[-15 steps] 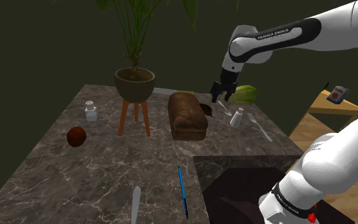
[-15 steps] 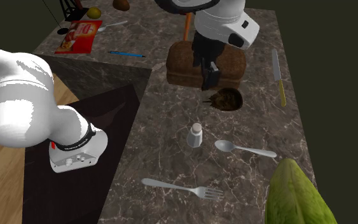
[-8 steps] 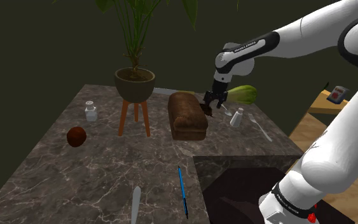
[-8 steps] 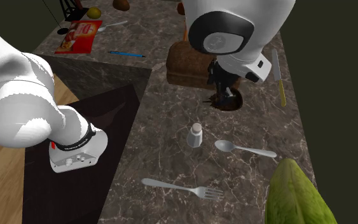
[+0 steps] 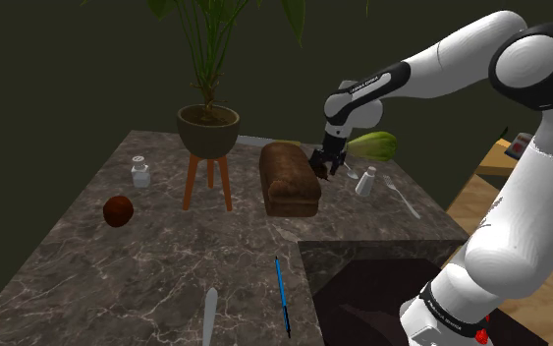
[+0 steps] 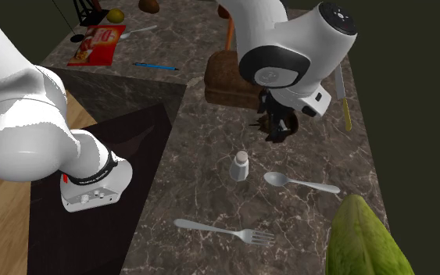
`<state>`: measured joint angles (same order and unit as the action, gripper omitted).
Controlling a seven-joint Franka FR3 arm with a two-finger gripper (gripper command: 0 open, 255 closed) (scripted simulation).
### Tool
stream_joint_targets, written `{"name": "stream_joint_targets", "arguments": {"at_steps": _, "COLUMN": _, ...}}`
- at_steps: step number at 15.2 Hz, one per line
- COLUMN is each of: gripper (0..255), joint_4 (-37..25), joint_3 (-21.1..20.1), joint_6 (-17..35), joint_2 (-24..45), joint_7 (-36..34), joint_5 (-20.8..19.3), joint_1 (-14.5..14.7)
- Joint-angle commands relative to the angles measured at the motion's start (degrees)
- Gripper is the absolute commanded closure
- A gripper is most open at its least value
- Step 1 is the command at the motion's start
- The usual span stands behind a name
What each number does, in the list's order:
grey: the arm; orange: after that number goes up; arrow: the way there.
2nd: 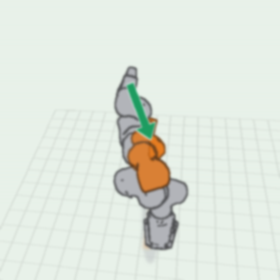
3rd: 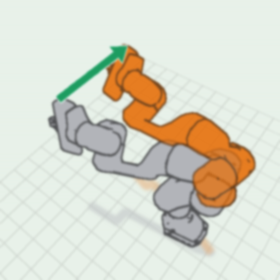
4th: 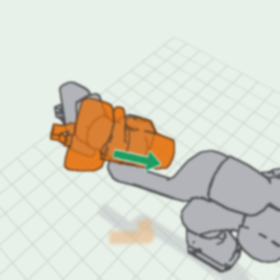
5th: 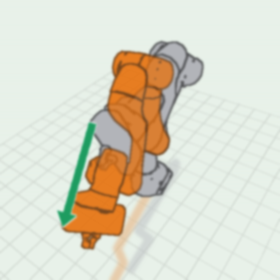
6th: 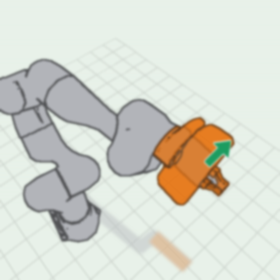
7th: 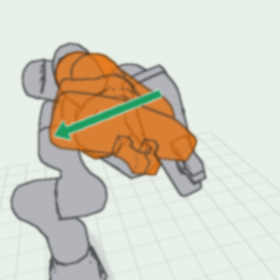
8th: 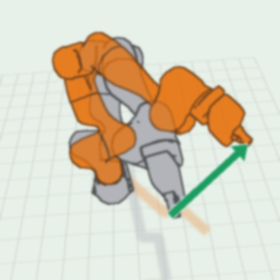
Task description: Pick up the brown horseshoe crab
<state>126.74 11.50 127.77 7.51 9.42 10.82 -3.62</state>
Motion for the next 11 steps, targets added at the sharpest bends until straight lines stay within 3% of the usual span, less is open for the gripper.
{"name": "stream_joint_targets", "arguments": {"at_steps": 1, "gripper": 0, "joint_4": 0.46, "joint_3": -0.24, "joint_6": 1.24, "joint_2": 1.37, "joint_7": 0.34, "joint_5": 0.45, "joint_1": 0.12}}
{"name": "stream_joint_targets", "arguments": {"at_steps": 2, "gripper": 0, "joint_4": 0.47, "joint_3": -0.22, "joint_6": 1.24, "joint_2": 1.36, "joint_7": 0.34, "joint_5": 0.45, "joint_1": 0.14}}
{"name": "stream_joint_targets", "arguments": {"at_steps": 3, "gripper": 255, "joint_4": 0.75, "joint_3": -0.27, "joint_6": 1.53, "joint_2": 1.36, "joint_7": 0.31, "joint_5": 0.50, "joint_1": 0.19}}
{"name": "stream_joint_targets", "arguments": {"at_steps": 11, "gripper": 255, "joint_4": 1.07, "joint_3": -0.23, "joint_6": 1.61, "joint_2": 1.12, "joint_7": 0.36, "joint_5": 0.45, "joint_1": 0.16}}
